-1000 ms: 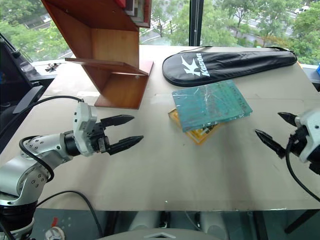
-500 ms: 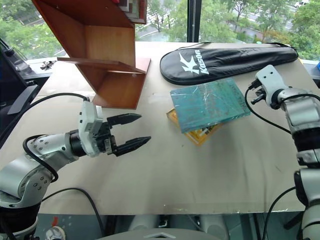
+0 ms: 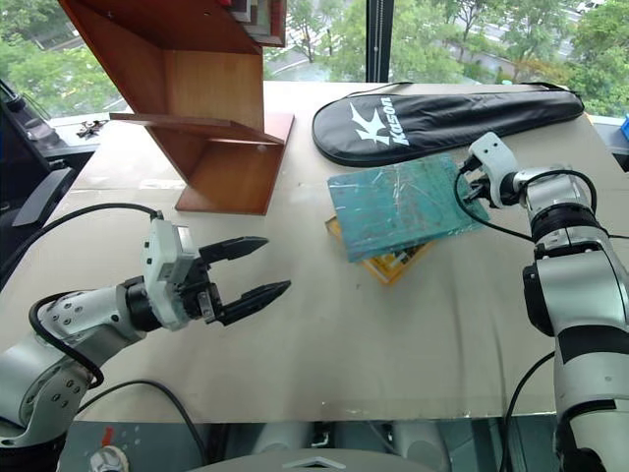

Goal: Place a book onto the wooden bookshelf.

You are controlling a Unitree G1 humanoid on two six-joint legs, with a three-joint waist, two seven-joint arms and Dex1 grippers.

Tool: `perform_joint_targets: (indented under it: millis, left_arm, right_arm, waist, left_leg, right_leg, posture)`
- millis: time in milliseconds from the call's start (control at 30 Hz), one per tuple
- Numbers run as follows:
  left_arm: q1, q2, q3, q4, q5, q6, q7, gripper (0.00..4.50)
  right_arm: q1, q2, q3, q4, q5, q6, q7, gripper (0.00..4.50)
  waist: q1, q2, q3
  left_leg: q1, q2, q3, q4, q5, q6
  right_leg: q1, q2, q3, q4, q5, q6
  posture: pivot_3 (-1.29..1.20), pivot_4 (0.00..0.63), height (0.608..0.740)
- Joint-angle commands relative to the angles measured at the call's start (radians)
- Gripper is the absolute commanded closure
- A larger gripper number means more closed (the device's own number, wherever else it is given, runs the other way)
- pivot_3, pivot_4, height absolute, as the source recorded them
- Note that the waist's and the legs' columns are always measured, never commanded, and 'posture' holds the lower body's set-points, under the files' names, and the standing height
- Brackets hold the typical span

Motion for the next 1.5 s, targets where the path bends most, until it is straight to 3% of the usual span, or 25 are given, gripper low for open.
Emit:
perform_joint_targets:
  millis: [33,200,333,533,733,833,933,1100,1233,1367,1500]
  left_arm:
    - [0.040,-0.003,0.057,-0.030,-0.009,-0.035,-0.003,0.00]
    - [0.103,-0.008,0.084,0.003,0.015,-0.082,-0.029,0.00]
    - [0.131,-0.007,0.081,0.041,0.045,-0.120,-0.060,0.00]
    - [0.130,0.009,0.076,0.071,0.063,-0.144,-0.097,0.00]
    - [0.121,0.016,0.083,0.104,0.070,-0.158,-0.123,0.00]
    - [0.121,0.016,0.087,0.125,0.072,-0.165,-0.133,0.00]
    - [0.126,0.014,0.080,0.148,0.085,-0.178,-0.145,0.00]
    - [0.142,0.016,0.057,0.155,0.106,-0.207,-0.185,0.00]
    - [0.172,0.009,0.101,0.118,0.036,-0.190,-0.206,0.00]
    - [0.230,0.018,0.171,0.077,-0.021,-0.183,-0.227,0.00]
    - [0.267,0.012,0.214,0.047,-0.031,-0.193,-0.227,0.00]
  right_arm:
    - [-0.018,-0.006,-0.029,-0.016,0.009,-0.003,0.156,4.44]
    - [0.055,-0.036,-0.018,-0.165,0.028,0.030,0.408,4.44]
    - [0.291,-0.097,-0.033,-0.635,0.124,0.243,0.519,4.44]
    - [0.679,-0.128,-0.136,-1.426,0.305,0.673,0.364,4.44]
    - [0.871,-0.222,-0.279,-1.751,0.406,0.857,0.247,4.44]
    - [0.880,-0.288,-0.399,-1.773,0.466,0.877,0.238,4.44]
    - [0.801,-0.302,-0.411,-1.707,0.457,0.806,0.181,4.44]
    - [0.554,-0.222,-0.176,-1.389,0.254,0.552,0.026,4.44]
    - [0.382,-0.097,-0.044,-1.058,0.141,0.366,-0.031,4.44]
    - [0.282,-0.021,0.029,-0.859,0.101,0.240,0.015,4.44]
    - [0.263,0.020,0.059,-0.803,0.089,0.190,0.057,4.44]
  waist:
    - [-0.005,0.001,0.000]
    - [-0.004,0.001,0.000]
    - [0.006,0.001,0.000]
    - [0.006,0.002,0.000]
    - [0.006,0.002,0.000]
    - [0.007,0.002,0.000]
    - [0.001,0.002,0.000]
    - [-0.013,0.001,0.000]
    - [-0.009,0.000,0.000]
    - [0.000,0.001,0.000]
    - [0.004,0.001,0.000]
  left_leg:
    - [0.000,0.000,0.000,0.000,0.000,0.000]
    - [0.001,0.000,0.000,0.000,0.000,0.000]
    - [0.000,0.000,-0.001,-0.001,0.000,0.000]
    - [0.000,0.000,-0.004,-0.001,0.000,0.000]
    - [0.002,0.000,-0.004,0.000,0.000,0.000]
    - [0.002,-0.001,-0.004,0.000,-0.001,0.001]
    - [0.002,-0.001,-0.004,0.001,-0.002,0.003]
    - [0.006,0.000,-0.001,0.000,-0.002,0.003]
    - [0.005,0.000,0.000,0.000,0.000,0.000]
    - [0.000,0.000,0.000,0.000,0.000,0.000]
    - [-0.001,0.000,0.000,-0.001,0.000,0.000]
  right_leg:
    - [0.000,0.000,0.000,0.000,0.000,0.000]
    - [0.000,0.000,0.000,0.000,0.000,0.000]
    - [0.001,-0.002,-0.002,0.000,0.000,0.000]
    - [0.001,-0.003,-0.004,0.001,0.000,0.000]
    - [0.003,-0.003,-0.004,0.001,0.000,0.000]
    - [0.003,-0.003,-0.004,0.000,0.000,0.000]
    - [0.003,-0.002,-0.004,0.000,0.000,0.000]
    - [0.004,0.002,0.000,0.001,0.000,-0.001]
    - [0.003,0.002,0.000,0.001,0.000,-0.001]
    - [-0.001,0.001,0.000,-0.001,0.000,0.000]
    - [-0.001,0.000,-0.002,-0.002,0.000,0.000]
  posture:
    - [0.00,0.150,0.740]
    - [0.00,0.150,0.740]
    - [0.00,0.150,0.740]
    - [0.00,0.150,0.740]
    - [0.00,0.150,0.740]
    - [0.00,0.150,0.740]
    - [0.00,0.150,0.740]
    - [0.00,0.150,0.740]
    - [0.00,0.150,0.740]
    - [0.00,0.150,0.740]
    - [0.00,0.150,0.740]
